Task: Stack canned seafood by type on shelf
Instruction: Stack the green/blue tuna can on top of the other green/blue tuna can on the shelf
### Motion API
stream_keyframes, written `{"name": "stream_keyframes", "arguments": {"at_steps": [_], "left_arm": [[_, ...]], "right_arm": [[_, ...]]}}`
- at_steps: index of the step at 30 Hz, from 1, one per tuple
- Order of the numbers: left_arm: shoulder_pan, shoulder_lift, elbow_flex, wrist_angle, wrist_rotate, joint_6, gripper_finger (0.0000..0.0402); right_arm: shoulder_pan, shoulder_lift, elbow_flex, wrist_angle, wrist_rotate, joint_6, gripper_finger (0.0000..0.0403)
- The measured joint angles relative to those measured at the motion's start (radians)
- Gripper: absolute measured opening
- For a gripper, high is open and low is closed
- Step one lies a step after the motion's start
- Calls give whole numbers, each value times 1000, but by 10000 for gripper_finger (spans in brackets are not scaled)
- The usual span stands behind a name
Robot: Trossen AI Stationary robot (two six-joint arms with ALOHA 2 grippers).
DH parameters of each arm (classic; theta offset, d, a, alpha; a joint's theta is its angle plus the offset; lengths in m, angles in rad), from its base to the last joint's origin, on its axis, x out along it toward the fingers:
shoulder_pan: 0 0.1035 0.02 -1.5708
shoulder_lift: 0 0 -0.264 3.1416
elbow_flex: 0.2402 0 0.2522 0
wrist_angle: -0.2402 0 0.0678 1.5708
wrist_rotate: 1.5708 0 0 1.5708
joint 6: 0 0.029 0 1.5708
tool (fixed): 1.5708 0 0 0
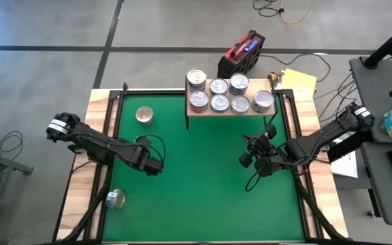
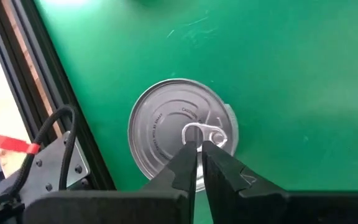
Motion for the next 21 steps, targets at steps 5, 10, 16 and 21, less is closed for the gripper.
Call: {"name": "stream_keyframes", "arguments": {"at_steps": [5, 10, 16, 21], "left_arm": [[0, 1, -54, 43, 0, -65, 1], [0, 1, -95, 135, 1, -75, 0], [-1, 1, -135, 199, -1, -88, 0], [-2, 1, -126, 214, 7, -87, 0]], "right_arm": [[0, 0, 0, 3, 0, 0, 9], [0, 0, 0, 3, 0, -1, 9], [0, 0, 0, 3, 0, -1, 9], [0, 0, 0, 3, 0, -1, 9]]}}
